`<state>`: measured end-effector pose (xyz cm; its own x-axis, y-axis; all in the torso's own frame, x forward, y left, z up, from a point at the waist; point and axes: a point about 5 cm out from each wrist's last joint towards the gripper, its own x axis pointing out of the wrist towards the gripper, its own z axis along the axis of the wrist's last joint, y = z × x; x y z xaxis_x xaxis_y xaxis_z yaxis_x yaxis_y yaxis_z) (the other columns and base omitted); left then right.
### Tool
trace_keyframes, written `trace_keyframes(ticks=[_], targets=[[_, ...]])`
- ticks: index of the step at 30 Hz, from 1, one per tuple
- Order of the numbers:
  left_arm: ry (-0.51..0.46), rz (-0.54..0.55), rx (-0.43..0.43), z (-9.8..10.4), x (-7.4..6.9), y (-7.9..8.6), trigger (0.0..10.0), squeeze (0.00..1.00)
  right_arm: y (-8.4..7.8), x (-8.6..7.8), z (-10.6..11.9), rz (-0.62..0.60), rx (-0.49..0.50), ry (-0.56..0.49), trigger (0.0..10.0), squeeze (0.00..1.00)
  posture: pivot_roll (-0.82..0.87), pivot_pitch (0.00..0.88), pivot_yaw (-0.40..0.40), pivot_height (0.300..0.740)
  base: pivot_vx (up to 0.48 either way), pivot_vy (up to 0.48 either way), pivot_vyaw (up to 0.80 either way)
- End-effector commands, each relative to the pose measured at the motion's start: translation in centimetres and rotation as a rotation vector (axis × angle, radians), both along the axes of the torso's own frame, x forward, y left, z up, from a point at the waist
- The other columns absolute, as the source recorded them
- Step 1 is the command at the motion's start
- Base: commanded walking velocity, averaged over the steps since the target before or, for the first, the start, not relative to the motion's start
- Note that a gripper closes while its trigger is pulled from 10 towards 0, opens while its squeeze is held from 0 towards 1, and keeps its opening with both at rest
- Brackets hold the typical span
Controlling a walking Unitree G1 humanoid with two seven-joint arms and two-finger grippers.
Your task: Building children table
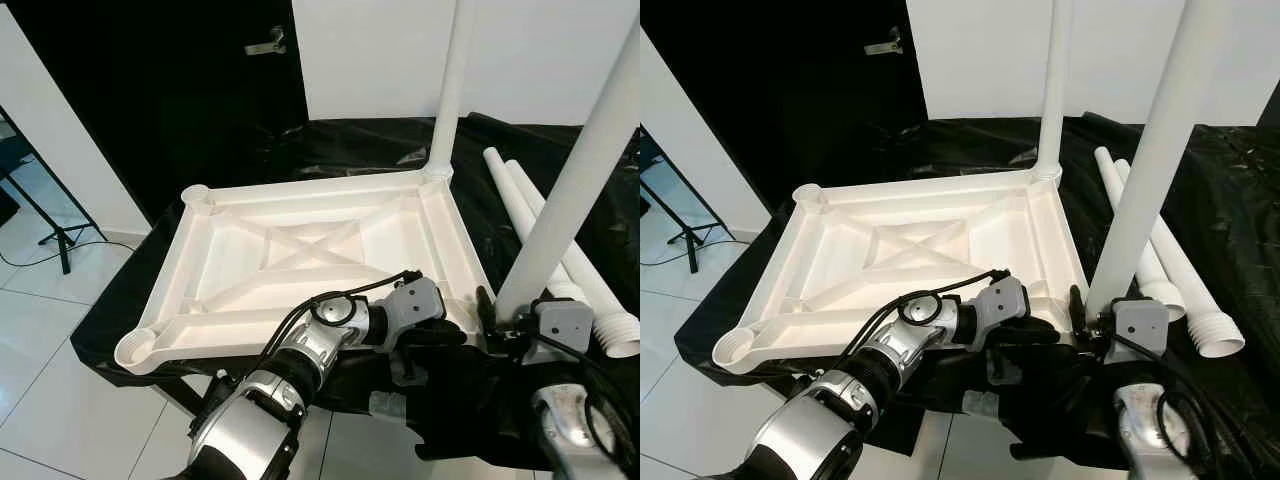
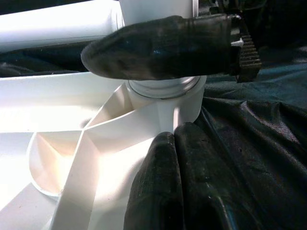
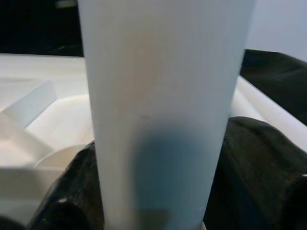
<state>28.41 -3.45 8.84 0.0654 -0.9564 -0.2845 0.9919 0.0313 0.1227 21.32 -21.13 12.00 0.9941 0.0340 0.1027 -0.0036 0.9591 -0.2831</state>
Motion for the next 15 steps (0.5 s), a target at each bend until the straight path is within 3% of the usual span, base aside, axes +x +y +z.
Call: trace_keyframes(ticks=[1,6,13,14,15], targets=[[0.187,0.065,0.212,-5.9,-2.6,1.5,10.0,0.00,0.1,0.1,-0.4,0.070,0.016,0.055,10.0,0.00,0.00,0.000,0.094,0.740,0.000,0.000,0.00],[0.190,0.068,0.210,-5.9,-2.6,1.5,10.0,0.00,0.6,0.0,-0.7,0.255,-0.015,0.128,10.0,0.00,0.00,0.000,0.091,0.740,0.000,0.000,0.00],[0.190,0.072,0.210,-5.9,-2.5,1.7,10.0,0.00,-0.5,-0.3,-0.4,0.354,-0.090,0.178,9.8,0.00,0.00,0.000,0.094,0.740,0.000,0.000,0.00],[0.191,0.071,0.211,-6.0,-2.6,1.7,10.0,0.00,-1.0,-0.4,-0.2,0.360,-0.106,0.186,7.2,0.00,0.00,0.000,0.096,0.740,0.000,0.000,0.00],[0.191,0.070,0.212,-6.0,-2.6,1.8,10.0,0.00,-1.3,-0.5,-0.1,0.366,-0.115,0.193,7.2,0.00,0.00,0.000,0.097,0.740,0.000,0.000,0.00]])
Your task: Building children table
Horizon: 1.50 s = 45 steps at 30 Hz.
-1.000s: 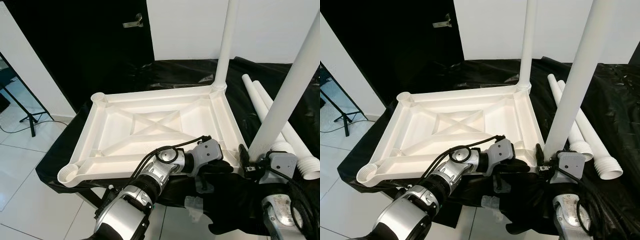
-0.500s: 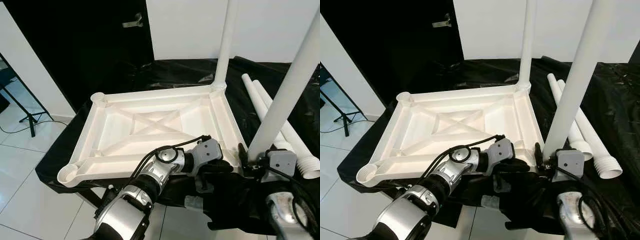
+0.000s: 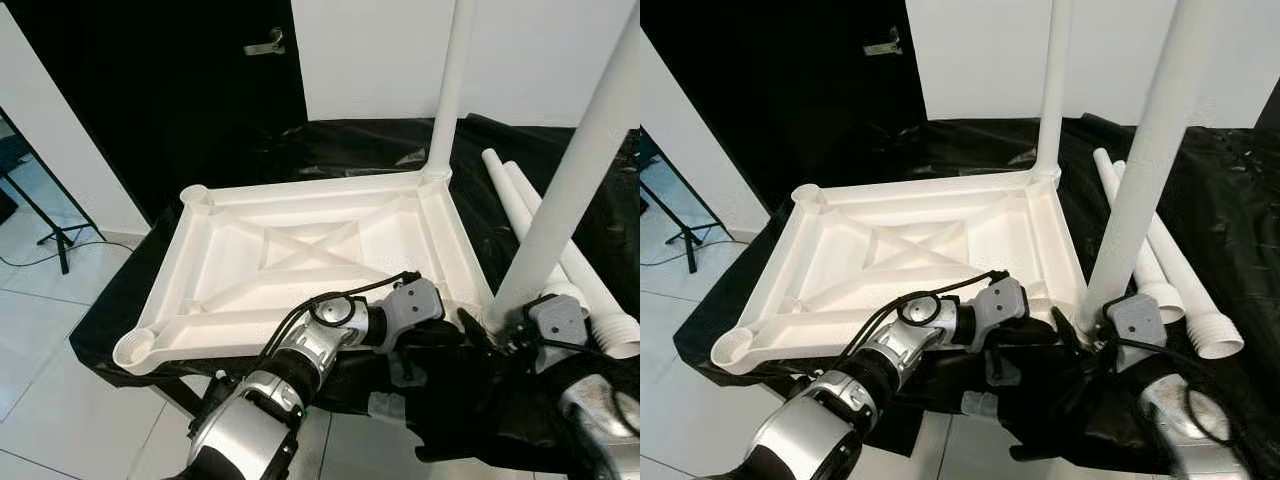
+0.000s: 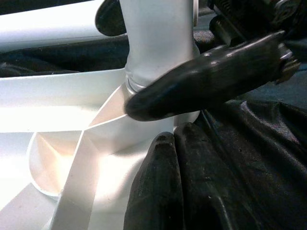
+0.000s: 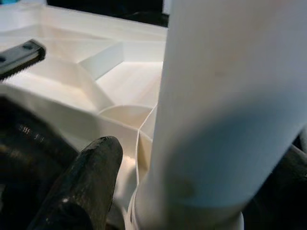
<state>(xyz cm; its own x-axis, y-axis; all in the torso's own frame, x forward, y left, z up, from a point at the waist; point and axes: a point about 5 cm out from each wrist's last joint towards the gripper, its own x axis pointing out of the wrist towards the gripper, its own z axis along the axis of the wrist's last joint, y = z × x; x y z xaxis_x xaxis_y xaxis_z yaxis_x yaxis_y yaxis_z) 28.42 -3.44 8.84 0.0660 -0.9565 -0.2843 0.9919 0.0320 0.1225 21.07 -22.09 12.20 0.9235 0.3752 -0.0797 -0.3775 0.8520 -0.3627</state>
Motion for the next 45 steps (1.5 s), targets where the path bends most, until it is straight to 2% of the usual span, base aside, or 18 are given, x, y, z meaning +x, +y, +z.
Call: trace_keyframes(ticks=[1,2,5,11,14,16,18,20,21,24,27,33,34,38,39,41,42,45], targets=[[0.191,0.069,0.212,-6.0,-2.6,1.8,10.0,0.00,-0.4,-0.2,-0.3,0.014,0.001,0.032,7.2,0.00,0.00,0.000,0.097,0.740,0.000,0.000,0.00],[0.192,0.069,0.213,-6.0,-2.6,1.8,10.0,0.00,-0.6,-0.3,-0.3,0.021,-0.009,0.040,0.0,0.00,0.00,0.000,0.096,0.740,0.000,0.000,0.00],[0.192,0.066,0.210,-5.9,-2.6,1.6,10.0,0.00,-0.8,-0.8,-1.1,0.040,-0.016,0.102,0.0,0.00,0.00,0.000,0.094,0.740,0.000,0.000,0.00],[0.193,0.065,0.209,-5.9,-2.6,1.5,10.0,0.00,-0.5,-1.1,-1.6,0.042,0.005,0.136,0.0,0.00,0.00,0.000,0.092,0.740,0.000,0.000,0.00],[0.195,0.065,0.208,-5.9,-2.7,1.5,10.0,0.00,0.8,-1.3,-2.5,0.008,0.066,0.153,0.0,0.00,0.00,0.000,0.087,0.740,0.000,0.000,0.00],[0.195,0.066,0.209,-6.0,-2.7,1.5,10.0,0.00,1.7,-1.2,-3.0,-0.052,0.108,0.136,0.0,0.00,0.01,0.000,0.086,0.740,0.000,0.000,0.00],[0.198,0.070,0.207,-6.0,-2.7,1.5,10.0,0.00,3.1,-0.7,-3.3,-0.204,0.181,0.065,0.0,0.00,0.01,0.000,0.084,0.740,0.000,0.000,0.00],[0.198,0.070,0.207,-6.0,-2.7,1.5,10.0,0.00,3.1,-0.7,-3.3,-0.204,0.181,0.065,0.0,0.00,0.01,0.000,0.084,0.740,0.000,0.000,0.00],[0.198,0.072,0.207,-6.0,-2.7,1.6,10.0,0.00,3.3,-0.6,-3.2,-0.277,0.203,0.019,0.0,0.00,0.02,0.000,0.083,0.740,0.000,0.000,0.00],[0.197,0.072,0.207,-6.0,-2.7,1.6,10.0,0.00,3.3,-0.5,-3.0,-0.339,0.220,-0.030,0.0,0.00,0.02,0.000,0.083,0.740,0.000,0.000,0.00],[0.195,0.073,0.215,-6.1,-2.7,1.9,10.0,0.00,2.6,-0.4,-2.3,-0.481,0.239,-0.125,0.0,0.00,0.02,0.000,0.084,0.740,0.000,0.000,0.00],[0.194,0.072,0.217,-6.1,-2.6,1.9,10.0,0.00,2.2,-0.1,-2.1,-0.509,0.226,-0.138,0.0,0.00,0.02,0.000,0.090,0.740,0.000,0.000,0.00],[0.194,0.070,0.216,-6.1,-2.7,1.9,10.0,0.00,2.4,0.1,-2.0,-0.477,0.203,-0.134,9.5,0.00,0.01,0.000,0.091,0.740,0.000,0.000,0.00],[0.193,0.067,0.216,-6.1,-2.7,1.9,10.0,0.00,2.7,0.3,-1.9,-0.433,0.171,-0.141,10.0,0.00,0.01,0.000,0.093,0.740,0.000,0.000,0.00],[0.192,0.064,0.217,-6.1,-2.7,1.8,10.0,0.00,2.6,0.6,-1.8,-0.383,0.155,-0.132,10.0,1.00,0.01,0.000,0.093,0.740,0.000,0.000,0.00],[0.189,0.063,0.215,-6.0,-2.7,1.7,10.0,0.00,2.3,0.9,-1.8,-0.318,0.142,-0.102,10.0,0.98,0.01,0.000,0.093,0.740,0.000,0.000,0.00],[0.186,0.064,0.215,-5.9,-2.6,1.6,10.0,0.00,1.7,1.1,-1.7,-0.275,0.135,-0.077,10.0,0.00,0.00,0.000,0.091,0.740,0.000,0.000,0.00],[0.185,0.065,0.214,-5.9,-2.5,1.6,10.0,0.00,1.1,1.1,-1.7,-0.241,0.126,-0.057,10.0,0.00,0.00,0.000,0.089,0.740,0.000,0.000,0.00]])
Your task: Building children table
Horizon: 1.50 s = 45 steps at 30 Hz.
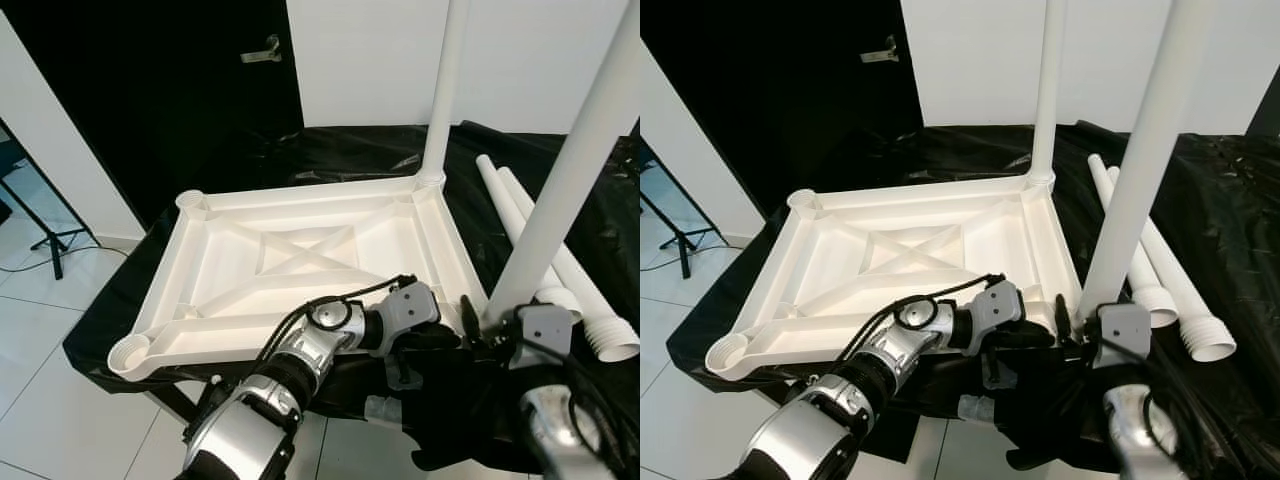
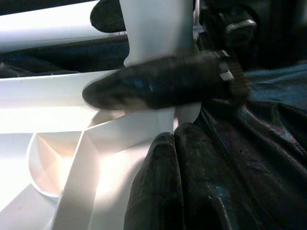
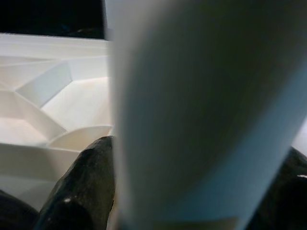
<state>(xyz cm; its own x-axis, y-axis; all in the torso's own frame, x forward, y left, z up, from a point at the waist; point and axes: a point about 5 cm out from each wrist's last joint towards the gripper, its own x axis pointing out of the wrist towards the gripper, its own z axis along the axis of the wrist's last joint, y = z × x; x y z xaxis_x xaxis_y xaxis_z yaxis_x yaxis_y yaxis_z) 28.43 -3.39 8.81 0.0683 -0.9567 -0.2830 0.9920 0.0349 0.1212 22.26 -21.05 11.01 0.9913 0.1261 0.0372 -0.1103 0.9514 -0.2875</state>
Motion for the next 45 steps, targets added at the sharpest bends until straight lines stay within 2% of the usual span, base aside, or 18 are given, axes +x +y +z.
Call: trace_keyframes(ticks=[1,3,7,8,10,11,12,13,22,25,27,28,30,33,35,40,44,45], targets=[[0.184,0.062,0.215,-5.8,-2.5,1.5,10.0,0.00,0.1,0.0,-0.5,0.023,0.021,0.032,10.0,0.00,0.00,0.000,0.089,0.740,0.000,0.000,0.00],[0.183,0.063,0.215,-5.8,-2.5,1.5,10.0,0.00,-0.2,0.0,-0.4,0.041,0.014,0.042,10.0,0.00,0.00,0.000,0.089,0.740,0.000,0.000,0.00],[0.192,0.062,0.214,-6.1,-2.8,1.6,10.0,0.00,-1.1,-0.8,0.3,0.234,-0.018,0.104,10.0,0.00,0.00,0.000,0.088,0.740,0.000,0.000,0.00],[0.193,0.061,0.214,-6.1,-2.8,1.6,10.0,0.00,-1.5,-1.0,0.2,0.261,-0.030,0.134,5.5,0.00,0.00,0.000,0.088,0.740,0.000,0.000,0.00],[0.193,0.061,0.214,-6.1,-2.8,1.6,10.0,0.00,-1.8,-1.1,0.2,0.275,-0.037,0.152,5.5,0.00,0.00,0.000,0.088,0.740,0.000,0.000,0.00],[0.193,0.061,0.214,-6.1,-2.8,1.6,10.0,0.00,-2.2,-1.1,0.1,0.282,-0.055,0.171,1.6,0.00,0.00,0.000,0.090,0.740,0.000,0.000,0.00],[0.193,0.061,0.214,-6.1,-2.8,1.6,10.0,0.00,-2.4,-1.1,0.1,0.287,-0.068,0.183,1.6,0.00,0.00,0.000,0.090,0.740,0.000,0.000,0.00],[0.193,0.061,0.214,-6.1,-2.8,1.6,10.0,0.00,-2.8,-1.2,0.2,0.294,-0.071,0.191,0.0,0.00,0.00,0.000,0.092,0.740,0.000,0.000,0.00],[0.193,0.055,0.217,-6.1,-2.9,1.6,10.0,0.00,-4.3,-1.6,0.3,0.304,-0.102,0.235,0.0,0.00,-0.01,0.000,0.101,0.740,0.000,0.000,0.00],[0.194,0.052,0.217,-6.1,-2.9,1.6,10.0,0.00,-4.1,-1.8,-0.2,0.297,-0.092,0.257,0.0,0.00,0.00,0.000,0.101,0.740,0.000,0.000,0.00],[0.195,0.052,0.217,-6.2,-2.9,1.6,10.0,0.00,-3.0,-2.1,-0.9,0.263,-0.048,0.243,0.0,0.00,0.00,0.000,0.099,0.740,0.000,0.000,0.00],[0.195,0.053,0.217,-6.2,-3.0,1.6,10.0,0.00,-2.2,-2.0,-1.2,0.207,-0.007,0.215,0.0,0.00,0.00,0.000,0.099,0.740,0.000,0.000,0.00],[0.195,0.053,0.217,-6.2,-3.0,1.6,10.0,0.00,-2.2,-2.0,-1.2,0.207,-0.007,0.215,0.0,0.00,0.00,0.000,0.099,0.740,0.000,0.000,0.00],[0.197,0.056,0.218,-6.3,-3.0,1.7,10.0,0.00,0.6,-2.8,-1.8,0.002,0.100,0.088,0.0,0.00,0.01,0.000,0.095,0.740,0.000,0.000,0.00],[0.197,0.059,0.217,-6.3,-2.9,1.8,10.0,0.00,1.1,-3.1,-1.7,-0.038,0.127,0.059,0.0,0.00,0.02,0.000,0.090,0.740,0.000,0.000,0.00],[0.199,0.067,0.218,-6.3,-2.9,2.0,10.0,0.00,0.8,-3.1,-0.8,-0.213,0.147,-0.055,0.0,0.00,0.02,0.000,0.091,0.740,0.000,0.000,0.00],[0.199,0.066,0.219,-6.3,-2.9,2.0,10.0,0.00,0.6,-2.9,-0.7,-0.244,0.140,-0.062,0.0,0.00,0.02,0.000,0.091,0.740,0.000,0.000,0.00],[0.197,0.065,0.218,-6.3,-2.9,1.9,10.0,0.00,0.7,-2.7,-0.6,-0.229,0.115,-0.060,4.1,0.00,0.01,0.000,0.091,0.740,0.000,0.000,0.00]])
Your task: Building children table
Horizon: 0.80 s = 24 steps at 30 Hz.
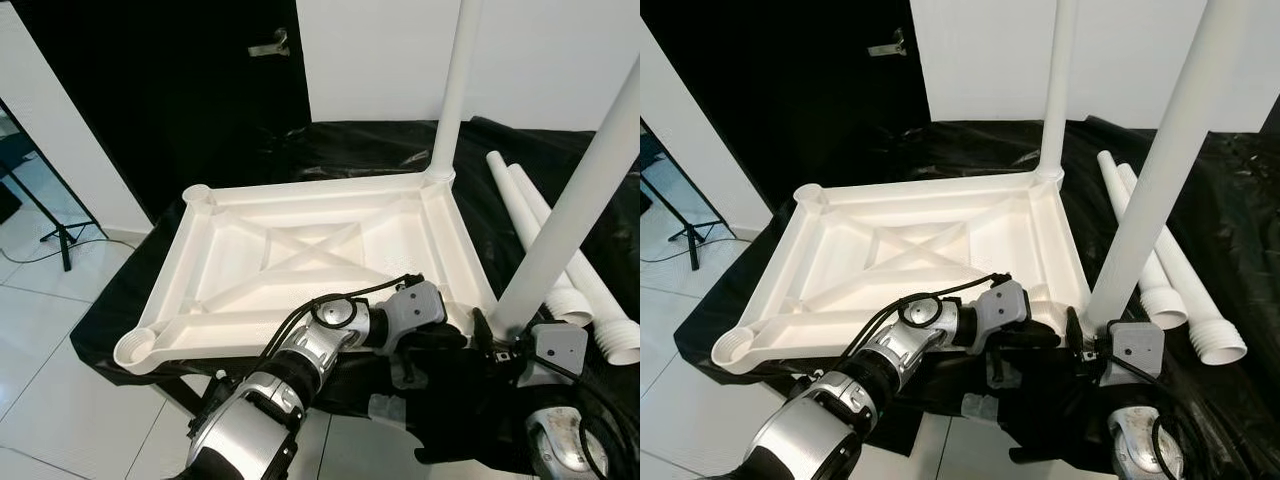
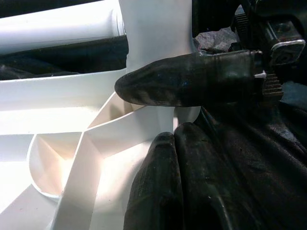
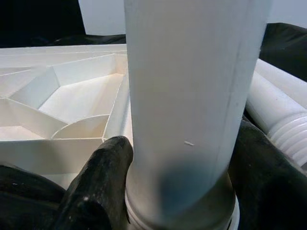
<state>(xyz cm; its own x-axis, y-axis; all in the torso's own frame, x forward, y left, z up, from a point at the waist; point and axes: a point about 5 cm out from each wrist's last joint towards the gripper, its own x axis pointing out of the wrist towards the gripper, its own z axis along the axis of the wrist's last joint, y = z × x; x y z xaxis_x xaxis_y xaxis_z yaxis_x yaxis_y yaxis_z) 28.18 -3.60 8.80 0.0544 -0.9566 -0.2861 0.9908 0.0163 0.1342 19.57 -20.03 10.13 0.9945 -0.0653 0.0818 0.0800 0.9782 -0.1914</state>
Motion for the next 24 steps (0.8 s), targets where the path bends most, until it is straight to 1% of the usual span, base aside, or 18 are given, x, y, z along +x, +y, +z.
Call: trace_keyframes(ticks=[1,2,4,6,8,10,11,12,14,15,18,19,20,22,23,24], targets=[[0.206,0.084,0.214,-6.2,-2.6,2.0,10.0,0.00,-0.2,0.1,0.3,-0.028,-0.004,-0.013,4.1,0.00,0.01,0.000,0.091,0.740,0.000,0.000,0.00],[0.204,0.084,0.212,-6.1,-2.5,1.9,10.0,0.00,-0.2,0.2,0.3,-0.011,-0.019,-0.007,10.0,0.00,0.01,0.000,0.089,0.740,0.000,0.000,0.00],[0.202,0.084,0.211,-6.0,-2.5,1.8,10.0,0.00,-0.1,0.2,0.3,-0.001,-0.027,-0.004,10.0,0.00,0.01,0.000,0.089,0.740,0.000,0.000,0.00],[0.200,0.085,0.208,-5.9,-2.4,1.7,10.0,0.00,0.0,0.6,0.1,0.072,-0.039,0.030,10.0,0.00,0.00,0.000,0.092,0.740,0.000,0.000,0.00],[0.200,0.085,0.208,-5.9,-2.4,1.7,10.0,0.00,0.0,0.6,0.1,0.072,-0.039,0.030,10.0,0.00,0.00,0.000,0.092,0.740,0.000,0.000,0.00],[0.201,0.080,0.208,-5.9,-2.5,1.6,10.0,0.00,-0.6,1.0,0.3,0.148,-0.074,0.051,10.0,0.00,0.00,0.000,0.091,0.740,0.000,0.000,0.00],[0.201,0.080,0.208,-5.9,-2.5,1.6,10.0,0.00,-0.6,1.0,0.3,0.148,-0.074,0.051,10.0,0.00,0.00,0.000,0.091,0.740,0.000,0.000,0.00],[0.203,0.077,0.208,-6.0,-2.6,1.6,10.0,0.00,-1.5,1.2,1.0,0.172,-0.106,0.026,10.0,0.04,0.00,0.000,0.089,0.740,0.000,0.000,0.00],[0.203,0.077,0.208,-6.0,-2.6,1.6,10.0,0.00,-1.7,1.3,1.1,0.173,-0.112,0.018,10.0,0.04,0.00,0.000,0.089,0.740,0.000,0.000,0.00],[0.204,0.078,0.208,-6.0,-2.6,1.6,10.0,0.00,-2.1,1.4,1.3,0.178,-0.117,0.020,10.0,1.00,0.00,0.000,0.087,0.740,0.000,0.000,0.00],[0.205,0.081,0.208,-6.0,-2.6,1.7,10.0,0.00,-2.8,1.7,1.5,0.201,-0.125,0.038,10.0,1.00,0.01,0.000,0.085,0.740,0.000,0.000,0.00],[0.206,0.084,0.208,-6.1,-2.6,1.7,10.0,0.00,-2.7,1.8,1.4,0.300,-0.142,0.084,10.0,0.00,0.01,0.000,0.086,0.740,0.000,0.000,0.00],[0.206,0.084,0.208,-6.1,-2.6,1.7,10.0,0.00,-2.7,1.8,1.4,0.300,-0.142,0.084,10.0,0.00,0.01,0.000,0.086,0.740,0.000,0.000,0.00],[0.206,0.085,0.208,-6.1,-2.6,1.7,10.0,0.00,-2.4,1.6,1.2,0.403,-0.164,0.126,10.0,0.00,0.01,0.000,0.087,0.740,0.000,0.000,0.00],[0.206,0.085,0.208,-6.1,-2.6,1.7,10.0,0.00,-2.4,1.6,1.2,0.403,-0.164,0.126,10.0,0.00,0.01,0.000,0.087,0.740,0.000,0.000,0.00],[0.206,0.086,0.208,-6.1,-2.6,1.8,10.0,0.00,-2.4,1.4,1.2,0.457,-0.171,0.146,10.0,0.00,0.01,0.000,0.088,0.740,0.000,0.000,0.00]])
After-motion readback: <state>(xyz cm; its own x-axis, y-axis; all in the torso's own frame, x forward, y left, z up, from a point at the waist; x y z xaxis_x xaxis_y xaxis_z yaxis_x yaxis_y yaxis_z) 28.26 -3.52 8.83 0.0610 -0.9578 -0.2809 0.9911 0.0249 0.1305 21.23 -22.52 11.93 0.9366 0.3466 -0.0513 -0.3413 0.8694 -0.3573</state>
